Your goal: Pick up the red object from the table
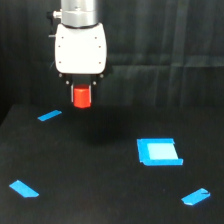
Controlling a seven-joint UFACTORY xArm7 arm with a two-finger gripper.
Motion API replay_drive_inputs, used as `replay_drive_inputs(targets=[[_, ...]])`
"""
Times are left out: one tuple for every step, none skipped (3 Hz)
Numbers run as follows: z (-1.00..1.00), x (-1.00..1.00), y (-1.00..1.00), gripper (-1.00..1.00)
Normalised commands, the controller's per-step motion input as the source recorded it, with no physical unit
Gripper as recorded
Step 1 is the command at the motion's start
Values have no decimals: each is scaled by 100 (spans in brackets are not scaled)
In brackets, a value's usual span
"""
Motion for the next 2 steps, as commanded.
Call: replay_drive_inputs(targets=[[5,1,10,-100],[7,-7,-1,-100]])
